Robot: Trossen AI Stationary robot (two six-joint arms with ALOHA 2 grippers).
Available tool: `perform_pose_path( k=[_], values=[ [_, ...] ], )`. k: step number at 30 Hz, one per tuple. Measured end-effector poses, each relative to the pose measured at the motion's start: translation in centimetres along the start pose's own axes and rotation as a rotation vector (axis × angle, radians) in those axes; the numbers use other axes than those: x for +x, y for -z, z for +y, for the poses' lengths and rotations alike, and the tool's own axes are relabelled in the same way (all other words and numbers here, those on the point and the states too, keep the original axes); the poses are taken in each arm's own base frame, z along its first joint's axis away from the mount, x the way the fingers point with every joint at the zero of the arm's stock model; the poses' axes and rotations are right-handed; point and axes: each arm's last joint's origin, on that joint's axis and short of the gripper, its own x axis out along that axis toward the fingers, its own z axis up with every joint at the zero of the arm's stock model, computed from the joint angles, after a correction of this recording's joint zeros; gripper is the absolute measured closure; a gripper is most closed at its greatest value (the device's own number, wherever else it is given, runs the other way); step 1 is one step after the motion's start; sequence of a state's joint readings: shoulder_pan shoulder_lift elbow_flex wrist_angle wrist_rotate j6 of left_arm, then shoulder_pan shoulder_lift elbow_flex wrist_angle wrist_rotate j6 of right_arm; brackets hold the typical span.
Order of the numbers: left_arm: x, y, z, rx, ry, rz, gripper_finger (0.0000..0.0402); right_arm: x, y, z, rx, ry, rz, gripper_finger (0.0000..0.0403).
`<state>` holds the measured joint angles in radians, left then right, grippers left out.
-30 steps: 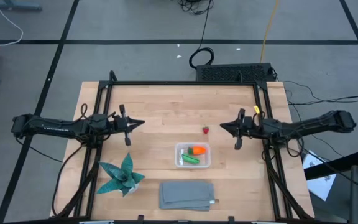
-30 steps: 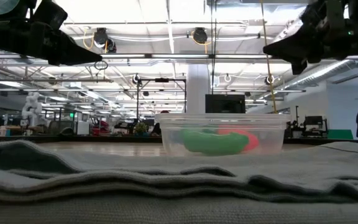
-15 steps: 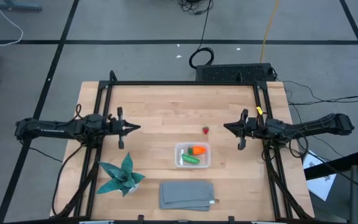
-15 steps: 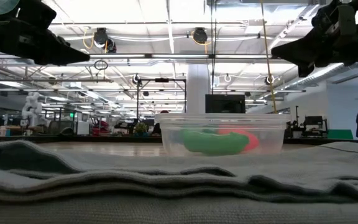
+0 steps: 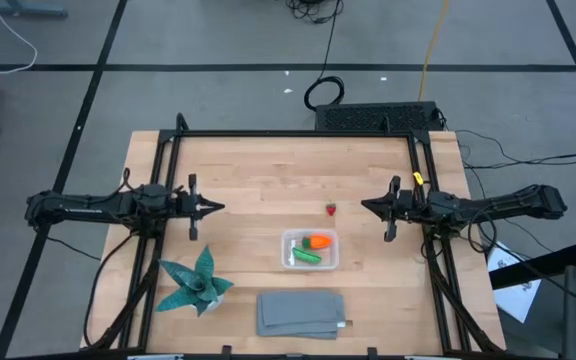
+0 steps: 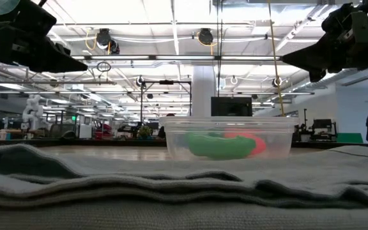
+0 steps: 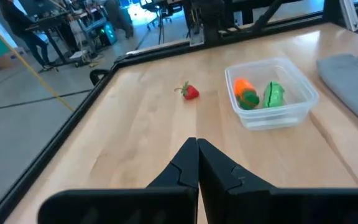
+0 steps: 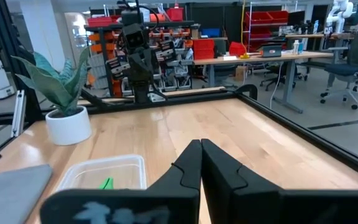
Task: Pick and placing Produce into tupperware
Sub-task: Put the red strawberry into the transparent bin
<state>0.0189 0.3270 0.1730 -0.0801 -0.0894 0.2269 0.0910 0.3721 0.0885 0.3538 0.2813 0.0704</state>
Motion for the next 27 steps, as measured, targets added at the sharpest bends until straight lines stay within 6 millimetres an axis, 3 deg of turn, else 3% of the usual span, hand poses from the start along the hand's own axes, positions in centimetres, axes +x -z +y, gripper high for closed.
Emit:
perform_pose_path(
  k=[16,27],
  values=[
    [0.0,-0.5,0.2,-0.001,-0.037,-0.049,0.0401,1.0,0.6,-0.7,0.028,0.080,0.086,0.0403],
    [0.0,-0.8,0.3,-0.003,-0.045,-0.077,0.0401,4.3,-3.6,-1.6,-0.009,0.097,0.500,0.0403]
  ],
)
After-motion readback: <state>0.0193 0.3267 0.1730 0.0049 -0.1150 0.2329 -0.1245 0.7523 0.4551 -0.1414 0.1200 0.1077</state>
